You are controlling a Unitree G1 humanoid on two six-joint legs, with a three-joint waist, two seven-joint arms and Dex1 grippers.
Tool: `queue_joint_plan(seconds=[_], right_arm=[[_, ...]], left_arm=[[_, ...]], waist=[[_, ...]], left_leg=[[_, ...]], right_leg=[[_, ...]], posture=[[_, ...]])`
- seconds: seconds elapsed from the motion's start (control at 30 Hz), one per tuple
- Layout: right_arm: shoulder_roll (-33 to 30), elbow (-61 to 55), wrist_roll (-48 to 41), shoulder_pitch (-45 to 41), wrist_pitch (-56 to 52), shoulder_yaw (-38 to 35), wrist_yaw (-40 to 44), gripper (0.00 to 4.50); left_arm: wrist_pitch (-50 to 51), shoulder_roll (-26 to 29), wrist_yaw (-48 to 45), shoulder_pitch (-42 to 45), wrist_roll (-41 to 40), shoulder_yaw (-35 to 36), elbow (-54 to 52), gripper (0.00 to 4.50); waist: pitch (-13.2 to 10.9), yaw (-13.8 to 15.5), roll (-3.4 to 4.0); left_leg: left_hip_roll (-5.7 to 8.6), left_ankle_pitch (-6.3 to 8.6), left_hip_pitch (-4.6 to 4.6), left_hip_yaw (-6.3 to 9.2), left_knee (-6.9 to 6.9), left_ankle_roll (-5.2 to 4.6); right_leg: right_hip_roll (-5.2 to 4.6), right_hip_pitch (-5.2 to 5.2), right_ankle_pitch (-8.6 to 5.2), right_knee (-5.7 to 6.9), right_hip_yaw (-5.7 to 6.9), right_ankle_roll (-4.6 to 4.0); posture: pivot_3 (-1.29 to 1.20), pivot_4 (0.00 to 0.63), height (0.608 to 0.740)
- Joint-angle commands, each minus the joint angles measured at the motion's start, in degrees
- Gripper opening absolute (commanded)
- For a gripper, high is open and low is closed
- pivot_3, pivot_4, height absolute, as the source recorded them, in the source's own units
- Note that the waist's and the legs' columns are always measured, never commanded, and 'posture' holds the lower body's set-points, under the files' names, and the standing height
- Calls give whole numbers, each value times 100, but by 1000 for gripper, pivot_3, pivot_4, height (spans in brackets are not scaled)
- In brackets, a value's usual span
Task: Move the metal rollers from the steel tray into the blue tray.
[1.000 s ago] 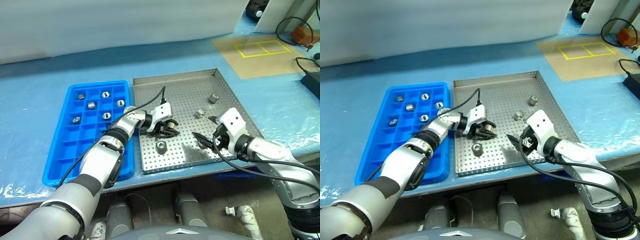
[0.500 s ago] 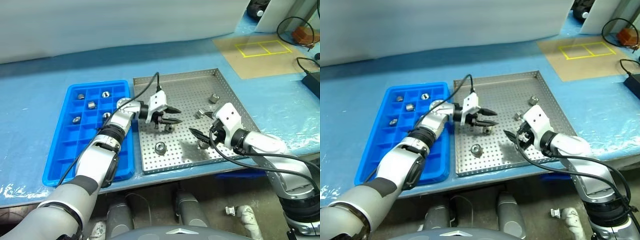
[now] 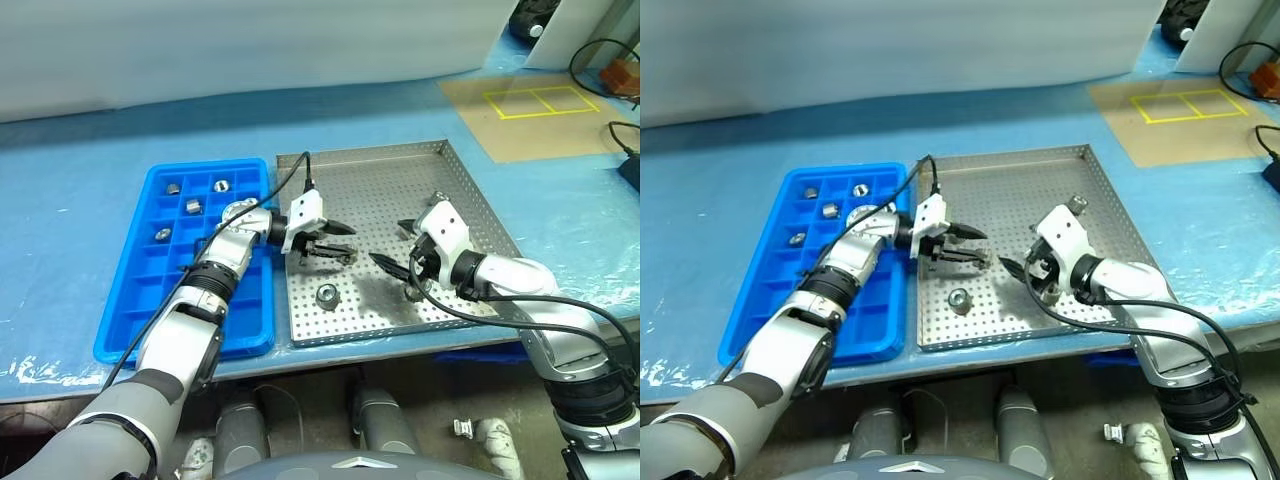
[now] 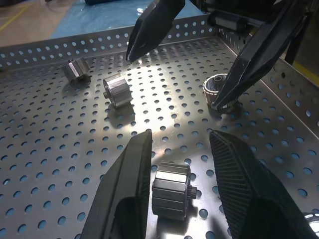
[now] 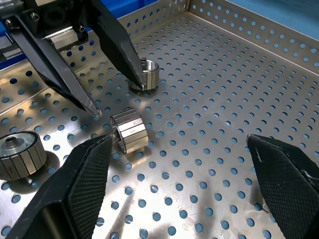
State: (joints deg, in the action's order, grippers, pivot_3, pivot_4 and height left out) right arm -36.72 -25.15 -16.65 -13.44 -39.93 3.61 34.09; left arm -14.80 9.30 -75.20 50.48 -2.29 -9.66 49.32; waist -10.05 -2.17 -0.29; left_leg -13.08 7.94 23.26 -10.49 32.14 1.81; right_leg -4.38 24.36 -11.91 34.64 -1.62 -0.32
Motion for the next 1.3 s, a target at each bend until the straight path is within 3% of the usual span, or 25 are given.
queue_joint_plan(seconds=[0.03, 0.1, 0.2, 0.3, 0.83, 0.93, 1.03, 1.13, 1.23, 1.3], right_arm=[[-2, -236, 21, 68, 69, -108, -38, 4459], [10, -268, 29, 94, 60, -103, -63, 4459], [12, -316, 43, 147, 42, -127, -120, 4459], [6, -356, 53, 204, 25, -162, -172, 4459], [-13, -471, 52, 319, -49, -233, -311, 4459], [-11, -462, 67, 312, -37, -223, -328, 4459], [-4, -453, 74, 311, -26, -223, -328, 4459], [10, -433, 87, 290, -17, -204, -331, 4459], [21, -389, 106, 245, -2, -185, -333, 4459], [29, -363, 112, 216, 5, -185, -330, 4459]], left_arm=[[-66, -134, 146, 158, 44, -55, 310, 1906], [-120, -184, 229, 231, 79, -44, 568, 1906], [-312, -237, 782, 382, 305, -67, 1004, 2471], [-427, -286, 935, 424, 442, -122, 1279, 3487], [-393, -340, 1051, 291, 851, -323, 1708, 3487], [-330, -309, 930, 286, 835, -291, 1749, 2877], [-338, -298, 1246, 311, 981, -341, 1799, 1931], [-344, -287, 1127, 317, 953, -328, 1797, 1931], [-415, -242, 816, 227, 900, -324, 1693, 1414], [-357, -248, 1031, 235, 1001, -352, 1715, 1324]], waist=[[0, -1, 0], [0, -9, 0], [0, -16, 0], [1, -25, 1], [10, -49, 13], [19, -75, 24], [23, -132, 29], [24, -181, 29], [24, -193, 30], [24, -194, 30]], left_leg=[[0, 0, 0, 0, 0, 0], [0, 0, -1, 0, -1, 0], [0, 0, -2, 0, 0, 0], [0, 0, -3, 0, 3, 0], [1, 0, -12, 0, 2, 0], [2, 0, -14, 0, 2, 0], [3, 0, -15, 0, 2, 1], [4, 0, -15, 1, 4, 1], [6, 0, -16, 1, 2, 0], [5, 0, -16, 1, 0, 0]], right_leg=[[0, 0, 0, 0, 0, 0], [1, 0, 0, 0, 0, 0], [1, 0, 0, 1, -1, 0], [2, 0, 0, 3, -2, 1], [2, -4, -1, 2, -4, 3], [2, -6, -2, 2, -4, 4], [1, -6, -8, 3, -4, 14], [1, -6, -16, 3, -4, 27], [2, -6, -21, 2, -4, 36], [2, -6, -20, 2, -4, 33]], posture=[[-487, 150, 740], [-503, 150, 740], [-524, 150, 740], [-535, 150, 740], [-553, 150, 740], [-553, 150, 740], [-553, 150, 740], [-546, 150, 740], [-542, 150, 740], [-540, 150, 740]])
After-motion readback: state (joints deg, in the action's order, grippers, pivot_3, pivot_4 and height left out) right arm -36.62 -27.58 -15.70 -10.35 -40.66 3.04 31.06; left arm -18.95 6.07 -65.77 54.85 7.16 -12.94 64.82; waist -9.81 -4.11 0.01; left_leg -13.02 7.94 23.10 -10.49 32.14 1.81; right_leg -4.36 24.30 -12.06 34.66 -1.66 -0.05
